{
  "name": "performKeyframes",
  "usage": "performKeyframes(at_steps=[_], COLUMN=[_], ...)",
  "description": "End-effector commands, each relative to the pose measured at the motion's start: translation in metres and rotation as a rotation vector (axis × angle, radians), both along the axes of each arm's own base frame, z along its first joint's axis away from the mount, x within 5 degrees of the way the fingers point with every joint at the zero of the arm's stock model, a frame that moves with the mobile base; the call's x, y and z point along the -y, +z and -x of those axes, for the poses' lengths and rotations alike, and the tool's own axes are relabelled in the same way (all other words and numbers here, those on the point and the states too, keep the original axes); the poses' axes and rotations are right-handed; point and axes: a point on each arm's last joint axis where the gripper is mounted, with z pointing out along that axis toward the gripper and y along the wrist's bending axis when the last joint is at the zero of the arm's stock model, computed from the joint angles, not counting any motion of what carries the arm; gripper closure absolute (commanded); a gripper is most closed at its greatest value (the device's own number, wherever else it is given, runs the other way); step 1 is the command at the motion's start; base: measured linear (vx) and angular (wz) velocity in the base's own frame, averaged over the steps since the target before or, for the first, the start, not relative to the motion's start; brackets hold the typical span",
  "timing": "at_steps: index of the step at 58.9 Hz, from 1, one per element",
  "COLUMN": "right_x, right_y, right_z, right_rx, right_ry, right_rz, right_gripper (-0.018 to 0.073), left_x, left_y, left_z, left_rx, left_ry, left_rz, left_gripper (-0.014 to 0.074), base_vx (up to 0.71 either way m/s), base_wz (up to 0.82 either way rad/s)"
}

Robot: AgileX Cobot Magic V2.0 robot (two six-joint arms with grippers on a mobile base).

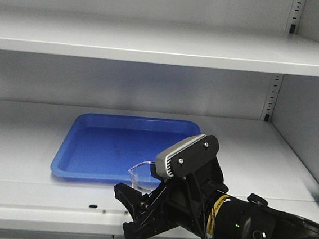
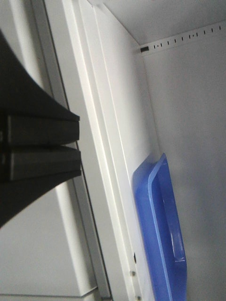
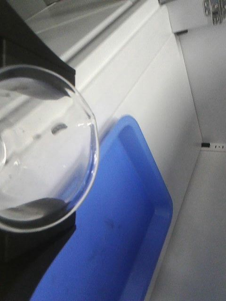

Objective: Pick beaker and place in left cabinet
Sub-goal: 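Lower the held beaker onto the blue tray with the right gripper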

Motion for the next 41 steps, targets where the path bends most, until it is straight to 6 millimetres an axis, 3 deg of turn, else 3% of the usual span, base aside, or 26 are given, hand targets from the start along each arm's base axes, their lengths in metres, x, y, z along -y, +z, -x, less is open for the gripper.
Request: performKeyframes(at_steps=[1, 41], right_x=[0.0007, 0.0007], right_y=[0.0273, 0.0273], right_z=[0.0048, 0.0048], right_rx=[0.072, 0.072], right_ry=[0.030, 0.030], right_rz=[-0.088, -0.088], right_gripper=[0.0380, 0.0380], left_x=[0.0001, 0.0001], left_y=[0.0025, 0.0025], left_z=[0.0015, 0.0015], left_rx=[0.076, 0.076], left_ry=[-0.004, -0.004], left_rz=[0.015, 0.015], left_gripper=[0.0595, 0.0595], base_vx=[0.21, 0.16], base_wz=[-0.06, 0.06])
